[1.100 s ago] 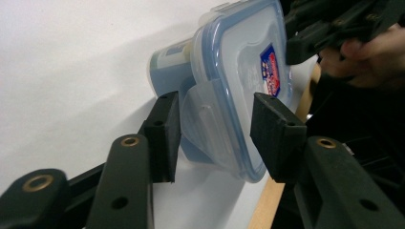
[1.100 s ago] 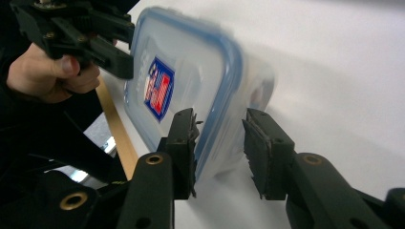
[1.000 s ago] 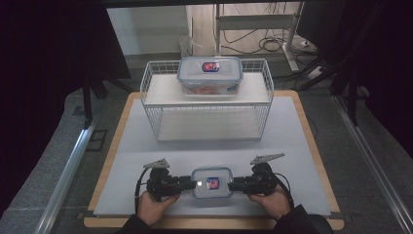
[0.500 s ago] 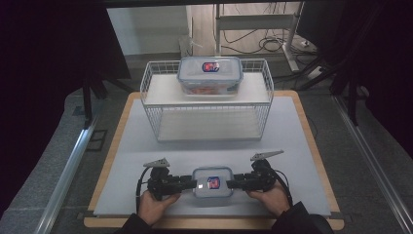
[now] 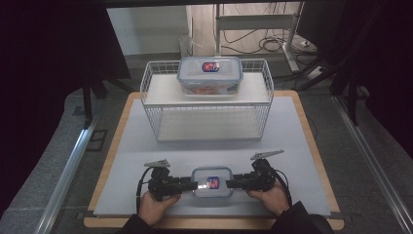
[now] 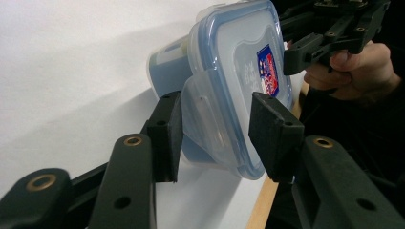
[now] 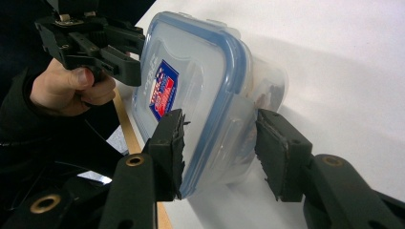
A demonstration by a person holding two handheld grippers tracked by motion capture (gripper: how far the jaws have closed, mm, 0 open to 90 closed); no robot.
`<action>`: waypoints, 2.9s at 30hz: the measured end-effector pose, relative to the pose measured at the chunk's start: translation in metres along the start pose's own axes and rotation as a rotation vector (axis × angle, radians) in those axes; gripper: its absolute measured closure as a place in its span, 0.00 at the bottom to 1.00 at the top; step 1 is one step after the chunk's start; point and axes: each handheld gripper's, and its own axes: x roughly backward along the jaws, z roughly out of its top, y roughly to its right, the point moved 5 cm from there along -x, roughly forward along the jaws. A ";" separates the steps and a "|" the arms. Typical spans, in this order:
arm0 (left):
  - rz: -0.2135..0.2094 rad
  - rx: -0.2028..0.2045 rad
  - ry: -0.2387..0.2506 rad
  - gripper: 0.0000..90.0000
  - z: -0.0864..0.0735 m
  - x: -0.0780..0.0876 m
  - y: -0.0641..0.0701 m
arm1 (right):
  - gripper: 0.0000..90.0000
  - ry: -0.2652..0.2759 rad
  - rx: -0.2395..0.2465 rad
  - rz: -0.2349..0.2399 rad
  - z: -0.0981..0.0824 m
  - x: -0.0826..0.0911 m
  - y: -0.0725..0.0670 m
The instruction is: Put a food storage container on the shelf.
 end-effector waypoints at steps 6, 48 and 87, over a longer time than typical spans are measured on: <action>-0.041 0.085 0.021 0.66 -0.002 0.000 -0.003 | 0.60 0.011 -0.030 0.000 -0.001 0.000 0.000; -0.094 0.131 0.012 0.62 0.002 -0.004 -0.009 | 0.63 0.029 -0.089 0.028 -0.001 0.002 0.003; -0.023 -0.051 0.132 0.64 0.165 0.059 0.043 | 0.65 0.231 0.054 0.015 0.139 0.070 -0.041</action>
